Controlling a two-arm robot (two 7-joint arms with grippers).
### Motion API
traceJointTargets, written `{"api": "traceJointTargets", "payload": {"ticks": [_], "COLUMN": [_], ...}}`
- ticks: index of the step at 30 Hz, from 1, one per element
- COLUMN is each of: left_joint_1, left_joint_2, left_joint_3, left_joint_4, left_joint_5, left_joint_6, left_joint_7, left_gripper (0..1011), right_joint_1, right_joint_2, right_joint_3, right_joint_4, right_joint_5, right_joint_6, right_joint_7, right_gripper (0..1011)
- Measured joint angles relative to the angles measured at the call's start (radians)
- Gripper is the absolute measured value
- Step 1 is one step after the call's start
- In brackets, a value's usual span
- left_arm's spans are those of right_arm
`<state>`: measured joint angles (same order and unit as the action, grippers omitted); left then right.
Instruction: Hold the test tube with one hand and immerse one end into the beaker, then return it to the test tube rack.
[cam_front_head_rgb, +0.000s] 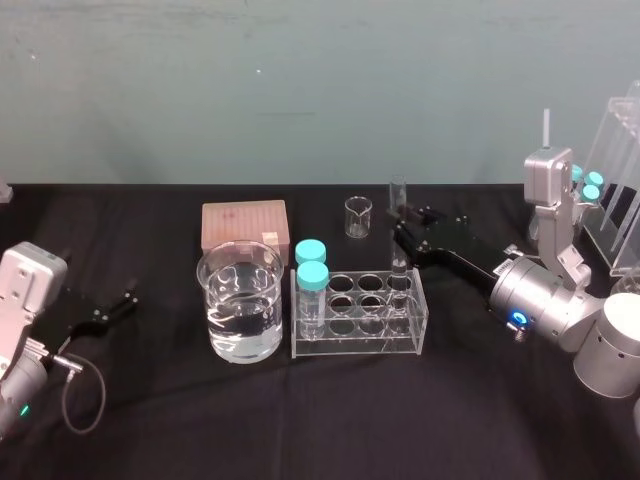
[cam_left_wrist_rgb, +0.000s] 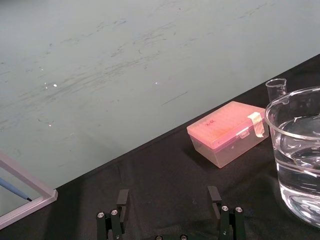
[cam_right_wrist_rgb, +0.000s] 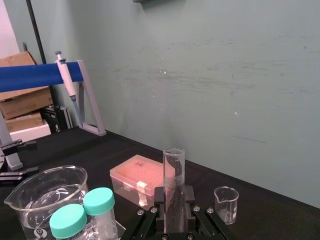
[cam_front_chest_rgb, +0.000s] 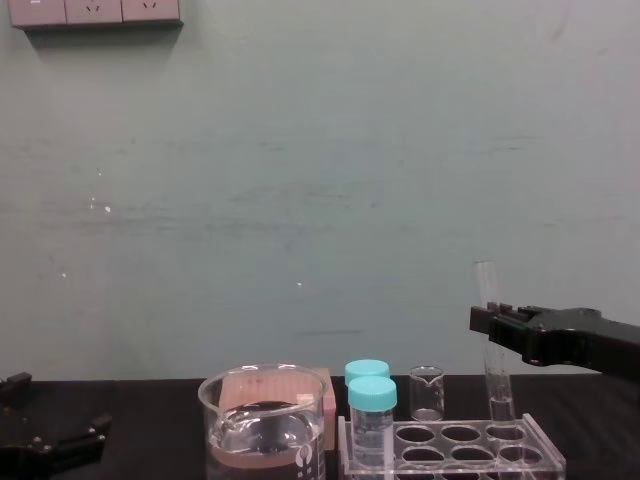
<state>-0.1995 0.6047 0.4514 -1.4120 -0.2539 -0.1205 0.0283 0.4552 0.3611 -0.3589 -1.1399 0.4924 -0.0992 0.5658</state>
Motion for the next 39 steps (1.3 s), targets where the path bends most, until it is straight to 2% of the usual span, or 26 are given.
{"api": "traceJointTargets", "payload": {"ticks": [2, 7, 12, 17, 21, 22, 26, 28, 33, 39], "left_joint_1": [0.000, 0.000, 0.000, 0.000, 0.000, 0.000, 0.000, 0.000, 0.000, 0.000], "left_joint_2": [0.000, 0.000, 0.000, 0.000, 0.000, 0.000, 0.000, 0.000, 0.000, 0.000], "left_joint_3": [0.000, 0.000, 0.000, 0.000, 0.000, 0.000, 0.000, 0.000, 0.000, 0.000], "left_joint_4": [0.000, 0.000, 0.000, 0.000, 0.000, 0.000, 0.000, 0.000, 0.000, 0.000], "left_joint_5": [0.000, 0.000, 0.000, 0.000, 0.000, 0.000, 0.000, 0.000, 0.000, 0.000], "left_joint_6": [0.000, 0.000, 0.000, 0.000, 0.000, 0.000, 0.000, 0.000, 0.000, 0.000], "left_joint_7": [0.000, 0.000, 0.000, 0.000, 0.000, 0.000, 0.000, 0.000, 0.000, 0.000], "left_gripper": [1000, 1000, 1000, 1000, 1000, 1000, 1000, 1000, 1000, 1000], "right_joint_1": [0.000, 0.000, 0.000, 0.000, 0.000, 0.000, 0.000, 0.000, -0.010, -0.048], "right_joint_2": [0.000, -0.001, -0.001, -0.001, -0.001, -0.001, -0.001, -0.001, 0.001, 0.026], "right_joint_3": [0.000, 0.001, 0.001, 0.001, 0.001, 0.001, 0.001, 0.001, 0.020, 0.058], "right_joint_4": [0.000, 0.001, 0.001, 0.002, 0.002, 0.002, 0.002, 0.002, -0.023, -0.109], "right_joint_5": [0.001, 0.001, 0.002, 0.002, 0.003, 0.003, 0.003, 0.004, 0.021, 0.040], "right_joint_6": [0.000, 0.000, 0.000, 0.000, 0.000, 0.000, 0.000, 0.000, -0.017, -0.051], "right_joint_7": [0.000, 0.000, 0.000, 0.000, 0.000, 0.000, 0.000, 0.000, 0.005, -0.003], "right_gripper": [224, 339, 521, 656, 816, 816, 918, 995, 1002, 1002]}}
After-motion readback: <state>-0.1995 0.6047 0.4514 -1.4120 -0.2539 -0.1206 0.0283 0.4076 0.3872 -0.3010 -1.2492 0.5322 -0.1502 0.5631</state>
